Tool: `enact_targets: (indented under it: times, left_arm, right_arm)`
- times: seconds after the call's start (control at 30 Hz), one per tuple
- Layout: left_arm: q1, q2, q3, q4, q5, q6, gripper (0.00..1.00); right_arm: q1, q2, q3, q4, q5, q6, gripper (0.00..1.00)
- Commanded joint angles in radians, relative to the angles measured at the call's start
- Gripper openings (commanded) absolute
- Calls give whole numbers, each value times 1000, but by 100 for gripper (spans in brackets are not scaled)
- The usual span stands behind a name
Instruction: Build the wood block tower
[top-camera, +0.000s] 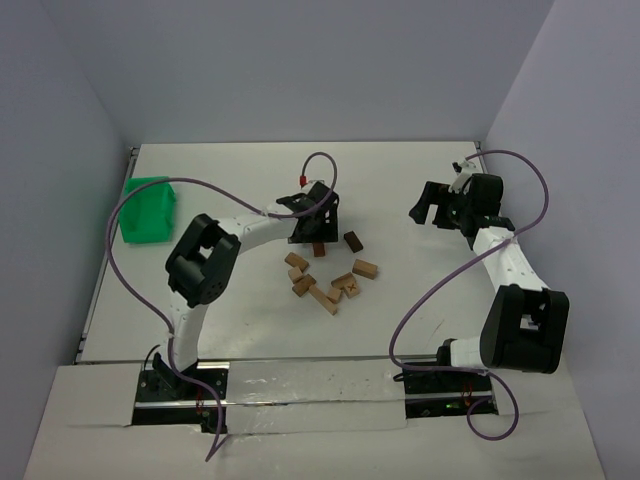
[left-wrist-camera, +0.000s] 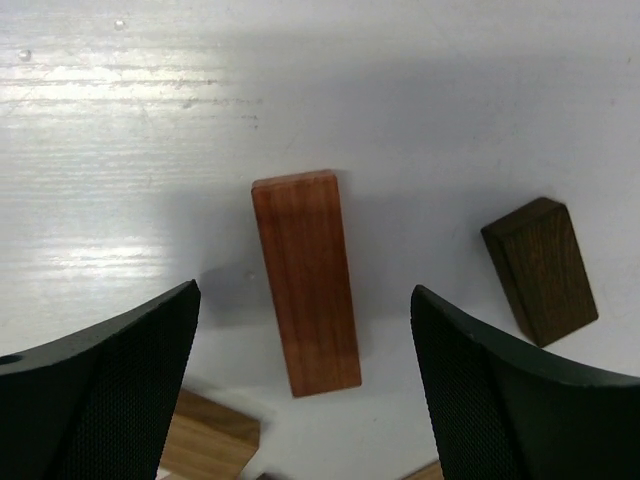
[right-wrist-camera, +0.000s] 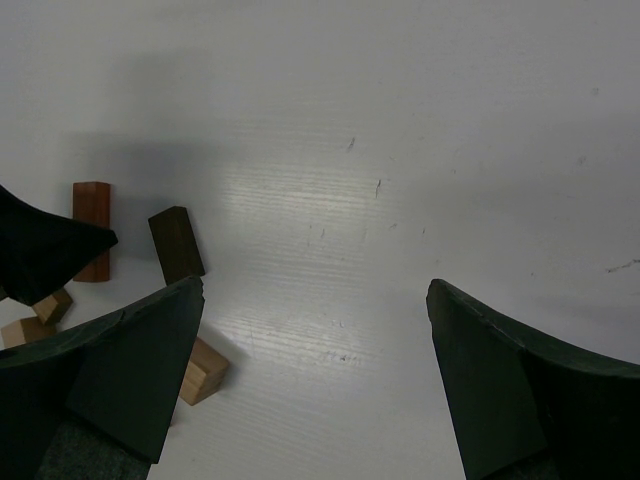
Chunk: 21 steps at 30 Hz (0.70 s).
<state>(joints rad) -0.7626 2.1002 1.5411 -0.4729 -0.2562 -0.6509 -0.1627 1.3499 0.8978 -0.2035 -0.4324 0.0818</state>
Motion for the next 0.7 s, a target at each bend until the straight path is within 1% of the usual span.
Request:
enact_targets:
  times: [0.0,0.03,0.07,0.1,0.13,0.2,0.27,0.3,0.33,0.37,0.43,0.57,0.67]
  left_arm:
    - [25,-248,-100,126,300,300,80]
    - [37,-315,-157,177,466,435,71]
    - [40,-353,-207,198,621,502,69]
    - [40,-381,-217,186,653,568,67]
    - [35,-413,-227,133,716,683,66]
    - [37,-432,-206,15,819,831,61]
    - [37,-433,-193,-107,890,1019,61]
    - [36,-434,-199,-159,925,1045,62]
    - [35,-433,-213,-227,957,1156,70]
    - [35,-435,-223,-251,982,1234,77]
    - [23,-450,-272,-225,965,1285,78]
    - [-35,-501,-344,-75,822,1384,76]
    - [-70,-481,-333,-61,760,1471,73]
  right_arm:
    - [-7,-45,29,22,-12,0,100]
    - [-7,-50,27,22,-14,-2,100]
    - [-8,-52,26,24,-15,-4,100]
    - [-8,-52,26,23,-19,-6,100]
    - [-8,-52,27,23,-26,-8,100]
    - [-8,-45,31,20,-31,-9,100]
    - [-6,-36,34,19,-39,-10,100]
    - [-6,-33,35,19,-41,-12,100]
    - [-6,-27,37,16,-47,-13,100]
    - [-6,-24,39,15,-50,-14,100]
    - [-6,-19,41,11,-54,-15,100]
    - [-6,-18,41,7,-51,-22,100]
    - [-6,-16,43,3,-52,-24,100]
